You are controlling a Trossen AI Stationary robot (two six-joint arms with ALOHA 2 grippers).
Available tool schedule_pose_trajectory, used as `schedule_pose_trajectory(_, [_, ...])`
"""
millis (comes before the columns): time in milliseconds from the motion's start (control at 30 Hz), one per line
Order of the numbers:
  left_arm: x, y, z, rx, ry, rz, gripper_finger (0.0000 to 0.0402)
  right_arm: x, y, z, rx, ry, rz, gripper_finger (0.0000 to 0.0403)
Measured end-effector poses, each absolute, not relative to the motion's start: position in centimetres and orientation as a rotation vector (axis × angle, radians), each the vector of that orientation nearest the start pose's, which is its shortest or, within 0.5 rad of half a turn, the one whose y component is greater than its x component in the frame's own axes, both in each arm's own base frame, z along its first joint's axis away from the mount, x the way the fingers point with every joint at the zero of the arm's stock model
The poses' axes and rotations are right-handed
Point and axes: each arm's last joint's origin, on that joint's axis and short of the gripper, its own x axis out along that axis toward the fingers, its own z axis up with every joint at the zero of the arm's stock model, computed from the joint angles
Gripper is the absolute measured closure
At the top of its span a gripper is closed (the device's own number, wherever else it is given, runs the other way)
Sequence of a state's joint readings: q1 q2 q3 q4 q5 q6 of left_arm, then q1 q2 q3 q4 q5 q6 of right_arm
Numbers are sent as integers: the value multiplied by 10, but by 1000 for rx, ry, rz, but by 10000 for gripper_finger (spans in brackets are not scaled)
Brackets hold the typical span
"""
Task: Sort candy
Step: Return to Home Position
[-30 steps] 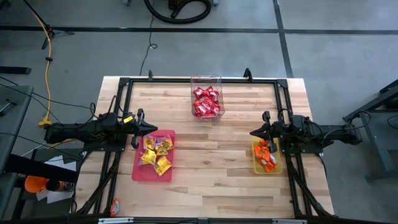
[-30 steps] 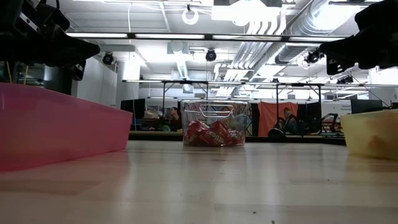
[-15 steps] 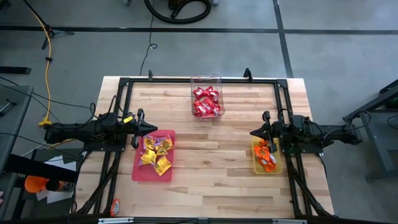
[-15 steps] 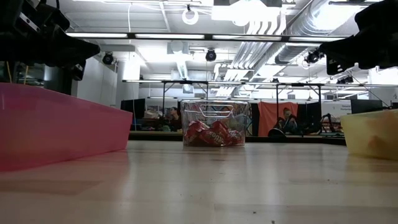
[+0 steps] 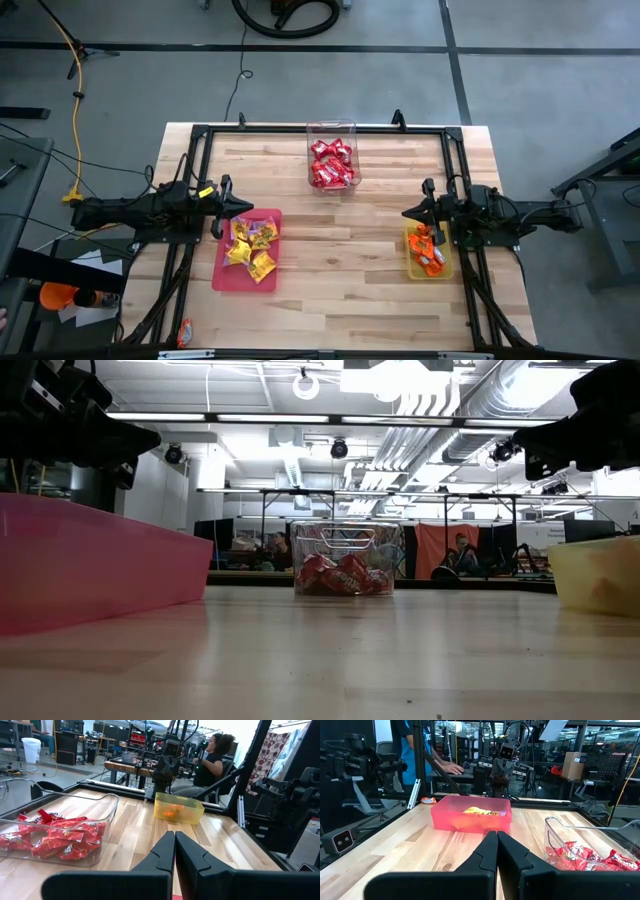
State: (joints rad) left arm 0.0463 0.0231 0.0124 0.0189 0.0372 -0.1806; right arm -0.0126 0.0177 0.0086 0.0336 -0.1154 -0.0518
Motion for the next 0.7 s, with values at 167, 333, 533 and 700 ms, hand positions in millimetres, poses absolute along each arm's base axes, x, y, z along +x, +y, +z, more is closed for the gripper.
schedule_pose_trajectory(167, [98,3,168,-180,-9,8,401,98,2,168,-53,-27,103,402])
schedule_pose_trajectory(333, [98,3,168,-180,-9,8,401,98,2,168,-53,-27,103,402])
schedule_pose_trajectory(533, [98,3,168,-180,-9,8,401,98,2,168,-54,-27,103,402])
schedule_pose_trajectory(700, [98,3,168,-180,-9,8,401,98,2,168,-54,-27,110,402])
